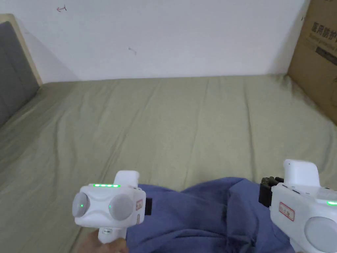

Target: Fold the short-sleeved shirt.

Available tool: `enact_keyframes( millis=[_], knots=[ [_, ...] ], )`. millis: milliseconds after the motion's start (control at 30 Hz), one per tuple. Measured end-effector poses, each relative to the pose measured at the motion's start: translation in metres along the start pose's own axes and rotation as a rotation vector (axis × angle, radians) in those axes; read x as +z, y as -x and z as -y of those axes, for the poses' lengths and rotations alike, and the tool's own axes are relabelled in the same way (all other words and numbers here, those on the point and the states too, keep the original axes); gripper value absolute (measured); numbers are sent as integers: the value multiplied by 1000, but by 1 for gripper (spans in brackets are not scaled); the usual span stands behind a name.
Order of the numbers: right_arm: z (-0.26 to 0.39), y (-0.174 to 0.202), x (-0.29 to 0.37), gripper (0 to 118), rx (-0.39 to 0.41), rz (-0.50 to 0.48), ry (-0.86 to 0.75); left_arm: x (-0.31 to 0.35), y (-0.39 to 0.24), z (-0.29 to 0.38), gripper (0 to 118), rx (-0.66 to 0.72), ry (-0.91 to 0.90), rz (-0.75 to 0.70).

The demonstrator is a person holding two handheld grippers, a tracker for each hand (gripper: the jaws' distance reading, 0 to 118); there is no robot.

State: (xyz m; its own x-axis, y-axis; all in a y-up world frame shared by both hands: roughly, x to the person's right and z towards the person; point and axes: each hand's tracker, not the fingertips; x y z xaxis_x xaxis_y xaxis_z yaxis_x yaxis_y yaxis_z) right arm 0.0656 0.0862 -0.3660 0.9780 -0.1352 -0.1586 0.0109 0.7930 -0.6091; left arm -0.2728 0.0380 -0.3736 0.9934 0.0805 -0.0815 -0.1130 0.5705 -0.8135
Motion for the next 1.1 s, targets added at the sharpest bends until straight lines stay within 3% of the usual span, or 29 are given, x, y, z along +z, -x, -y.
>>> enact_keyframes(
  millis=[67,100,267,300,333,367,433,500,533,633,667,767,833,1033,1100],
  knots=[
    [-3,0,-11,1,-4,-2,12,-16,10,-29,92,-27,-28,-66],
    [-3,0,-16,1,-7,-2,19,-27,16,-42,103,-25,-31,-70],
    [1,0,-37,1,5,-6,62,-87,27,-63,102,23,91,-60],
    [3,0,-41,1,8,-8,73,-103,27,-59,98,33,124,-50],
    [4,0,-44,1,10,-9,82,-115,27,-54,82,46,166,-52],
    [6,-1,-46,1,13,-14,92,-129,28,-46,74,55,212,-47],
    [7,-1,-50,1,26,-22,109,-122,25,-39,66,44,113,-74],
    [7,0,-52,1,49,-29,119,-110,21,-46,15,-1,105,-116],
    [6,0,-55,1,57,-32,126,-103,19,-44,3,-19,102,-121],
    [-5,-1,-64,2,62,-65,143,-97,26,-44,3,64,113,-66],
    [-13,-1,-70,19,71,-100,171,-91,30,-43,3,90,97,-59],
    [-41,8,-98,97,224,-139,246,-76,34,-43,3,99,77,-38],
    [-55,14,-124,100,294,-124,248,-67,35,-43,3,90,60,-37],
    [-64,14,-218,100,196,-86,458,-69,35,-39,3,64,68,-37],
    [-47,15,-240,100,244,-83,547,-74,36,-36,3,70,86,-37]
  ],
)
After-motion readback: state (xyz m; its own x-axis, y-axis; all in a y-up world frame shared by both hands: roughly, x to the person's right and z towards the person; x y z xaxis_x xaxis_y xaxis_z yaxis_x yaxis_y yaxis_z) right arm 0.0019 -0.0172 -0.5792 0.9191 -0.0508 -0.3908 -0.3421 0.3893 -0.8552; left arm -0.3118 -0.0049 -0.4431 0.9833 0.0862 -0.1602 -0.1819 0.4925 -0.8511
